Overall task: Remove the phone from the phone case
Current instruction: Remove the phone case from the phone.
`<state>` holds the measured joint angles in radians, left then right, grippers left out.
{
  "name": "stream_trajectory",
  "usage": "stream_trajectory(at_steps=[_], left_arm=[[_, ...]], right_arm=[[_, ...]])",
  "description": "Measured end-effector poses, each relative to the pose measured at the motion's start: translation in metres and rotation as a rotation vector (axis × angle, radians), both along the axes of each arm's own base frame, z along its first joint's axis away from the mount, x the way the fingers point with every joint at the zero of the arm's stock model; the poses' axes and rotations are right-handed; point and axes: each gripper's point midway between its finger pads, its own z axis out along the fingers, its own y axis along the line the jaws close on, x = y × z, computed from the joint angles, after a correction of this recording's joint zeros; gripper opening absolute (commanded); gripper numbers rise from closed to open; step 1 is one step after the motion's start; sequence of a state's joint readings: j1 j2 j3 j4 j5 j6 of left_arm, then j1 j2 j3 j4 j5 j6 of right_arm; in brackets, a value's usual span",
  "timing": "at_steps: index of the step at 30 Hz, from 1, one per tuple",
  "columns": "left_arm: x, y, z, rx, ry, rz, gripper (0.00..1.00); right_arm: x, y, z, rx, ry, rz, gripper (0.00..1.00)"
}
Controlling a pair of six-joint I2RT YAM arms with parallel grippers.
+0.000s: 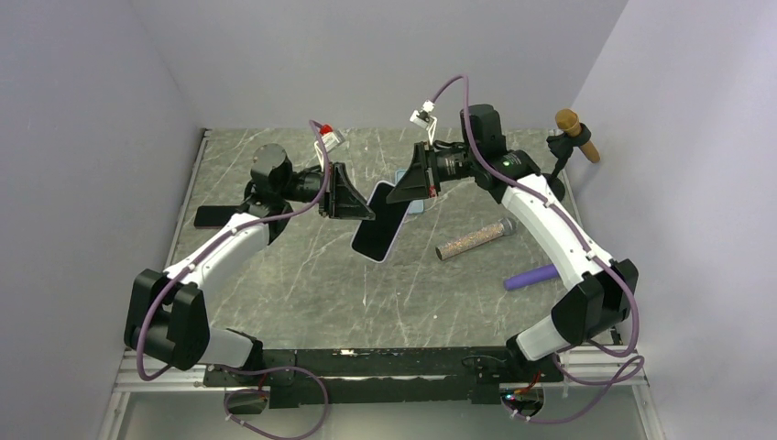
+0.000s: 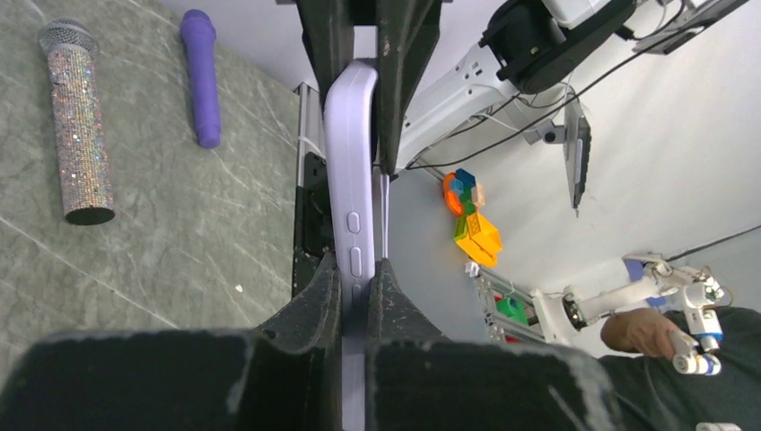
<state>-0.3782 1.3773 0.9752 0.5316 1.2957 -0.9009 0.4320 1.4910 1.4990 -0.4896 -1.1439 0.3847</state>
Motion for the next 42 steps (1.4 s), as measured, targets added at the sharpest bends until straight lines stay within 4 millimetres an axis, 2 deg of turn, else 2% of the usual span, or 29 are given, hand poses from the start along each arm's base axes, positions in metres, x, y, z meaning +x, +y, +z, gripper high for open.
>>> stream_trajectory(at_steps=[3,4,6,9,10,12,16,19,22,27,29,36,42], left_arm=[[0.000,0.001,0.000,0.009,0.016,0.002,0.00],[0.001,0.001,-0.001,0.011,0.024,0.006,0.04],[0.003,0.002,-0.001,0.013,0.029,0.019,0.32],[0.012,0.008,0.005,0.004,0.017,0.082,0.64],[0.017,0.012,0.010,-0.003,0.015,0.118,0.72],[0.029,0.026,0.021,-0.026,-0.004,0.213,0.76],[0.042,0.053,0.043,-0.070,-0.060,0.394,0.75],[0.038,0.061,0.052,-0.100,-0.087,0.472,0.72],[0.035,0.064,0.050,-0.129,-0.071,0.507,0.76],[0.040,0.063,0.010,-0.140,0.092,0.548,0.80],[0.039,0.057,0.004,-0.132,0.126,0.541,0.78],[0.030,0.042,0.014,-0.170,0.114,0.499,0.61],[0.039,0.039,0.017,-0.211,0.132,0.492,0.67]], right_arm=[[0.003,0.004,-0.006,-0.015,0.003,-0.006,0.00],[0.004,0.004,-0.007,-0.018,0.001,-0.013,0.00],[0.006,0.005,-0.007,-0.018,0.005,-0.024,0.00],[0.009,0.007,-0.007,0.005,0.026,-0.050,0.00],[0.011,0.006,-0.008,0.014,0.037,-0.070,0.00],[0.015,0.005,-0.011,0.035,0.080,-0.102,0.00],[0.042,-0.009,-0.009,0.107,0.146,-0.227,0.00],[0.065,-0.022,-0.005,0.185,0.190,-0.340,0.00],[0.083,-0.032,-0.003,0.288,0.242,-0.429,0.00],[0.095,-0.029,0.009,0.430,0.278,-0.448,0.00],[0.099,-0.028,0.016,0.477,0.274,-0.448,0.00],[0.098,-0.028,0.035,0.562,0.246,-0.442,0.00],[0.095,-0.027,0.039,0.576,0.238,-0.431,0.00]])
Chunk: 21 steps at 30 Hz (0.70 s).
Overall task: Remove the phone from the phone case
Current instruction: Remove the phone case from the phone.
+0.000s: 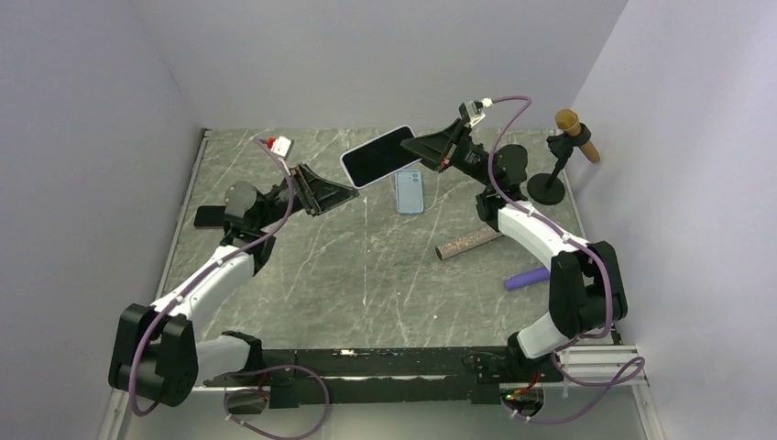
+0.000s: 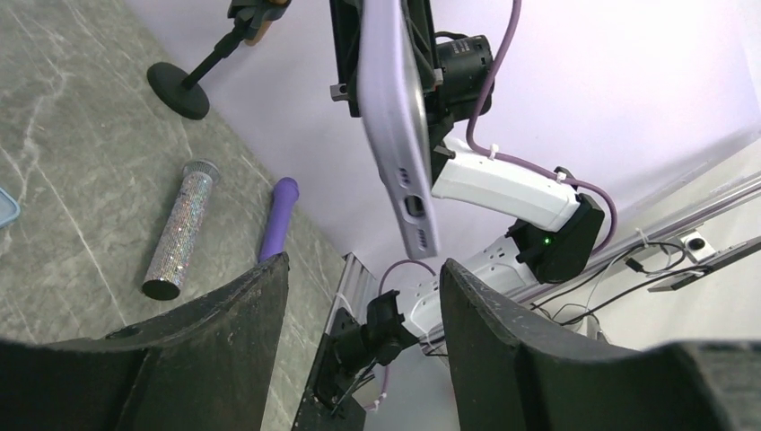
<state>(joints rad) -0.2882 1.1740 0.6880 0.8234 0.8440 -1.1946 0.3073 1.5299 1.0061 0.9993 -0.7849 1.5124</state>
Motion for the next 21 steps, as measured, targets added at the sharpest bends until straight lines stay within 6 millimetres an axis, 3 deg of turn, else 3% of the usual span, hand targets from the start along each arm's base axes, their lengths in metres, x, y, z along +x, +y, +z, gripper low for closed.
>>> stream_trajectory(at_steps=[2,7,17,21], left_arm=[[0.0025,-0.0021,-0.0030,-0.002,0.014,-0.003,0.65],[0.0014,-0.0064,-0.0019,-0.006,0.022,-0.018,0.50],[-0.0017,-0.0093,0.0046,-0.019,-0.006,-0.031,0.41],[-0.0011,-0.0102,0.0047,-0.025,-0.003,-0.036,0.33]], right_arm=[[-0.0012,0.0015,-0.0003,0.000,0.000,0.004,0.00],[-0.0031,0.0047,-0.0012,0.001,0.002,0.009,0.00],[-0.0033,0.0060,-0.0034,0.008,0.006,0.002,0.00],[-0.0045,0.0080,-0.0034,0.007,0.004,0.005,0.00]])
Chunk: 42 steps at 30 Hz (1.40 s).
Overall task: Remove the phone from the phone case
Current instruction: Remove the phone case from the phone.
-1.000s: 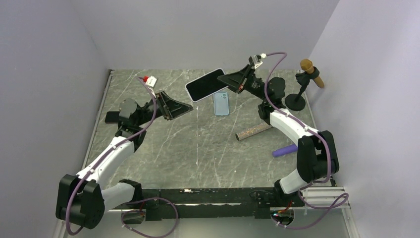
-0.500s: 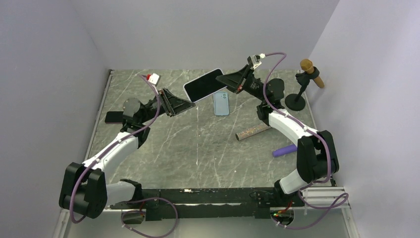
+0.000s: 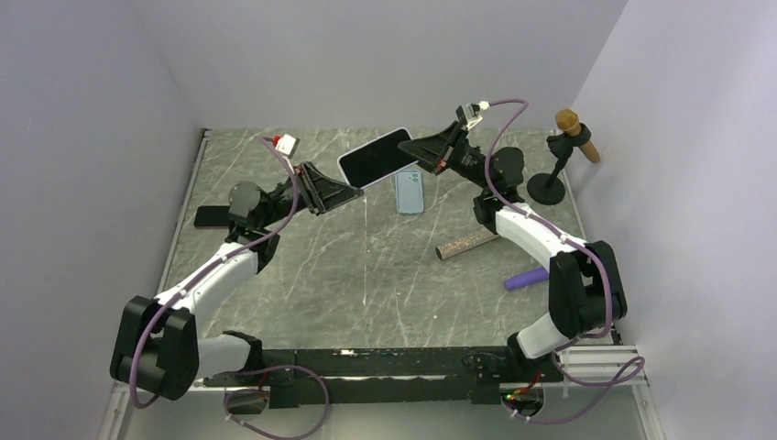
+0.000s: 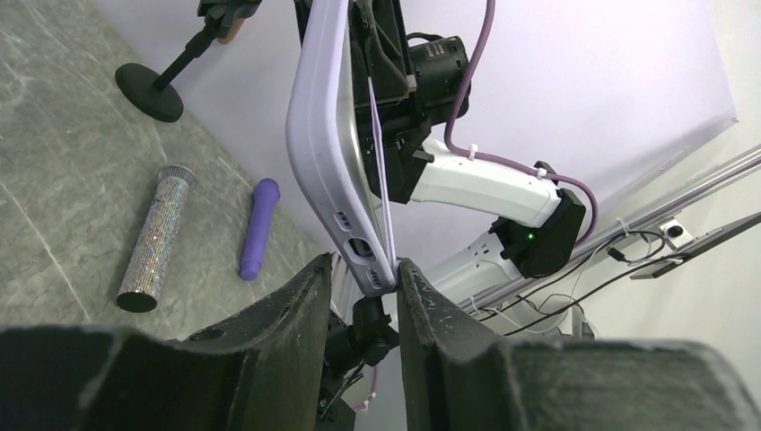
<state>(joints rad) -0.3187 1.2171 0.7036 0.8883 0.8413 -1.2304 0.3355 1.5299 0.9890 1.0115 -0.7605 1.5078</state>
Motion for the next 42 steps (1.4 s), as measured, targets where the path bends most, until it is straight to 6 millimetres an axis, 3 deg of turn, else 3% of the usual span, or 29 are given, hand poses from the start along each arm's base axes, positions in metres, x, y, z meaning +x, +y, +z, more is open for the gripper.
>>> stream_trajectory(at_steps=[3,5,6,13,24,29,35,42], left_arm=[[0.000,-0.001,0.001,-0.008,-0.001,-0.008,0.20],[-0.001,-0.001,0.002,-0.012,-0.004,-0.015,0.02],[-0.002,-0.001,0.002,-0.011,-0.013,-0.020,0.00],[-0.007,-0.002,-0.002,0.036,-0.113,-0.032,0.00],[-0.024,-0.001,0.009,0.043,-0.341,-0.053,0.00],[-0.025,-0.001,0.011,0.033,-0.382,-0.063,0.00],[-0.021,-0.001,0.005,0.048,-0.363,-0.048,0.00],[-0.005,0.001,-0.014,0.075,-0.150,0.005,0.00]], right_arm=[[0.000,0.000,0.000,0.000,-0.002,-0.002,0.00],[0.001,0.000,-0.001,-0.001,0.000,-0.004,0.00],[0.001,0.000,-0.001,-0.001,0.000,-0.005,0.00],[-0.001,0.002,-0.005,0.005,0.057,0.037,0.00],[-0.005,0.009,-0.016,0.155,0.205,0.234,0.00],[-0.007,0.009,-0.012,0.187,0.235,0.261,0.00],[-0.006,0.009,-0.013,0.193,0.244,0.260,0.00],[0.002,0.007,-0.020,0.184,0.246,0.235,0.00]])
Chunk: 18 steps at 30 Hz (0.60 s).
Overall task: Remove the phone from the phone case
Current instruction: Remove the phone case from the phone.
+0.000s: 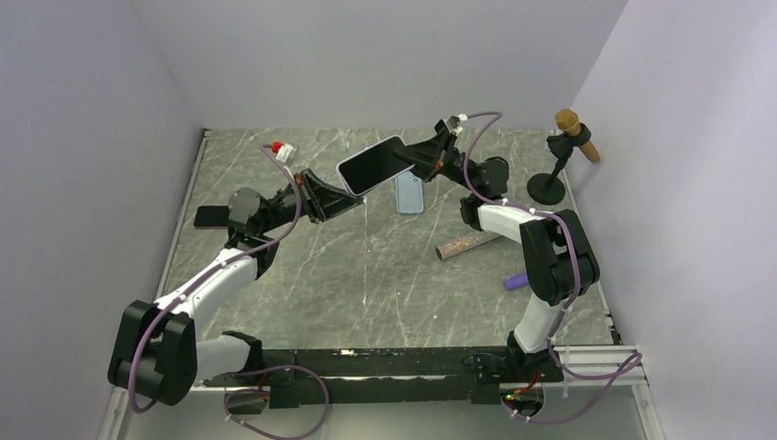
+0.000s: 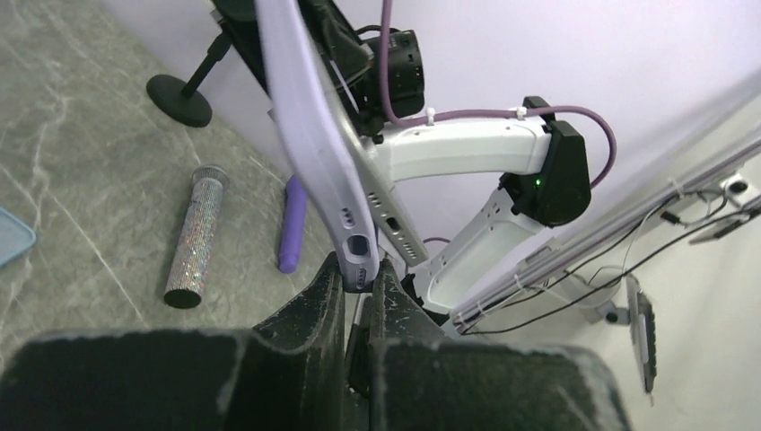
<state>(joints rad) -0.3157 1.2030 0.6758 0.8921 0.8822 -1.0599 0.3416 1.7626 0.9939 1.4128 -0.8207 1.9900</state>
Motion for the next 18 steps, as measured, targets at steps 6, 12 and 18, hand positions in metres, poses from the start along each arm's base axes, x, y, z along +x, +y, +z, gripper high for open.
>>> stream_trajectory(at_steps=[6,12,18], left_arm=[[-0.002,0.004,-0.011,-0.104,0.167,-0.003,0.00],[0.001,0.005,0.001,-0.234,0.258,-0.050,0.00],[-0.001,0.005,0.000,-0.211,0.273,-0.037,0.28]], right_arm=[[-0.002,0.006,-0.005,-0.030,-0.017,0.022,0.00],[-0.002,0.006,0.012,-0.016,-0.069,0.028,0.00],[-0.004,0.008,0.012,-0.022,-0.075,0.039,0.00]])
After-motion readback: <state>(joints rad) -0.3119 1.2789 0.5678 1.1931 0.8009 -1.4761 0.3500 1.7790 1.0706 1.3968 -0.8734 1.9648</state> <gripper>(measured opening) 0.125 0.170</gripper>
